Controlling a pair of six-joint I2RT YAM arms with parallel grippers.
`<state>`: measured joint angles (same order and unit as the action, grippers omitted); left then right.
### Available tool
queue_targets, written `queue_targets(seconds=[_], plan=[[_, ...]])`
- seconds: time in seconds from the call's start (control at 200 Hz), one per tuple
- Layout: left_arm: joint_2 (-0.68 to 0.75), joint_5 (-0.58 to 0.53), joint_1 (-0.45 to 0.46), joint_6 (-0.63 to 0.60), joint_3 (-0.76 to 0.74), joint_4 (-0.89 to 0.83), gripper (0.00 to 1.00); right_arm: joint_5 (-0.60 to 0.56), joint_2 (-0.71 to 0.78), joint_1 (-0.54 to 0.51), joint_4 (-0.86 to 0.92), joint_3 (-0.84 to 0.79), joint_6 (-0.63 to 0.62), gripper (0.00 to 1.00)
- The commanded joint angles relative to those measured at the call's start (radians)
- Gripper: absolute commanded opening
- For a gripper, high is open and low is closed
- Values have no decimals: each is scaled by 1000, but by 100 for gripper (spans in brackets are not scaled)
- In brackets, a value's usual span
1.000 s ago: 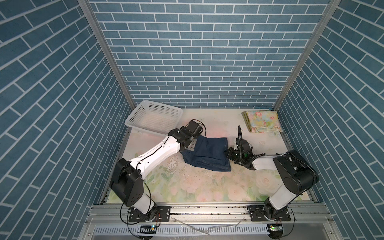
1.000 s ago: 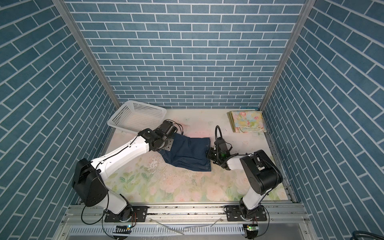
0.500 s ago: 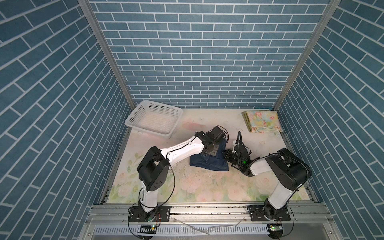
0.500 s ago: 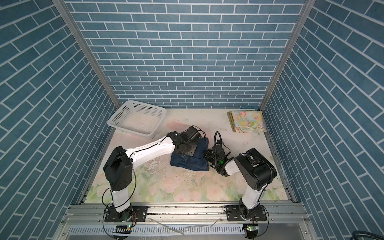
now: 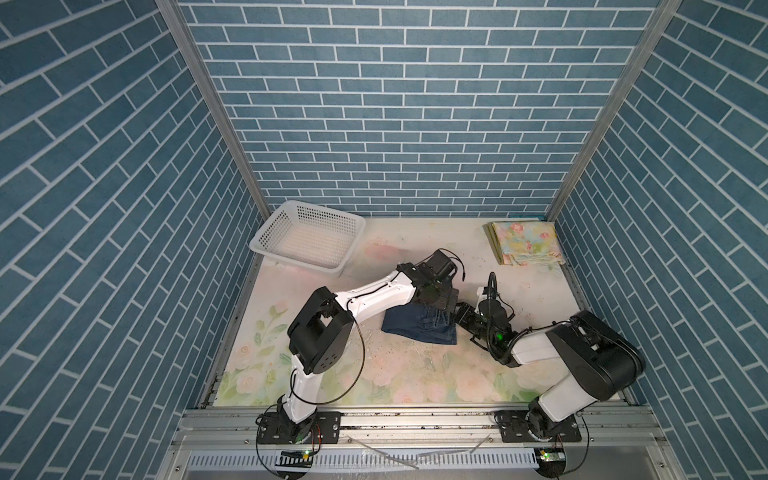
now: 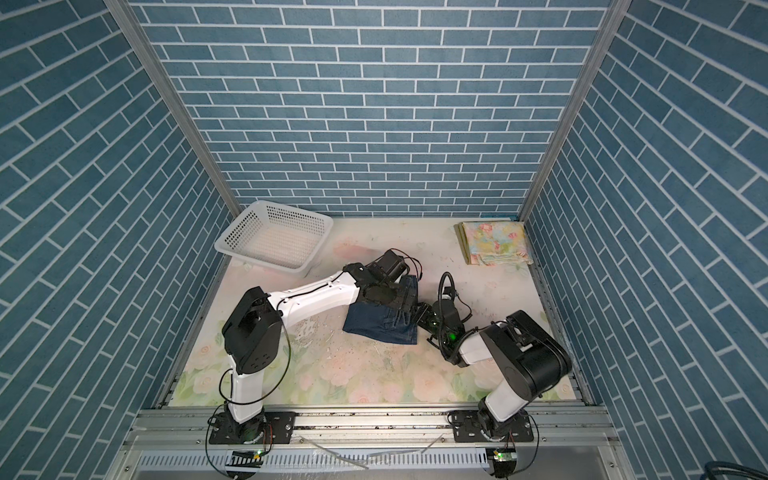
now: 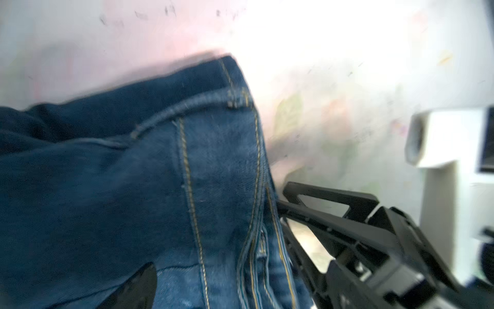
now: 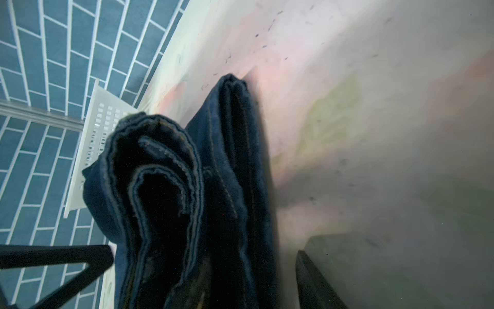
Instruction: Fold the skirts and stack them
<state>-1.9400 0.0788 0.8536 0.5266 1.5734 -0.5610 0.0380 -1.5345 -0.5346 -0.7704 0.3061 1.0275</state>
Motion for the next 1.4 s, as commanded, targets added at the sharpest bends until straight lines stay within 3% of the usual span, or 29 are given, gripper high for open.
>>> queue_targets(seconds=[0.0, 0.16, 0.25, 0.57, 0.975, 1.25, 1.325, 1.395], plan=[[135, 26, -40, -18, 25, 26, 100, -55, 116, 49, 279, -44, -55, 58], [234, 63, -129, -41, -66, 35, 100, -36, 335, 105, 502, -18, -180, 70], [260, 90, -183, -78, -133, 39, 100, 35, 396, 105, 587, 42, -283, 76], [234, 80, -234, -176, -304, 126, 100, 260, 219, 81, 535, 235, -379, 98], [40, 6, -223, -182, -271, 141, 100, 349, -184, 71, 370, 397, -417, 99], [-61, -18, -211, -175, -239, 124, 100, 398, -357, 71, 258, 409, -395, 98], [-77, -16, -208, -171, -230, 121, 100, 427, -396, 70, 237, 427, -389, 92], [-85, -14, -208, -169, -225, 119, 100, 452, -423, 65, 228, 444, -389, 77]])
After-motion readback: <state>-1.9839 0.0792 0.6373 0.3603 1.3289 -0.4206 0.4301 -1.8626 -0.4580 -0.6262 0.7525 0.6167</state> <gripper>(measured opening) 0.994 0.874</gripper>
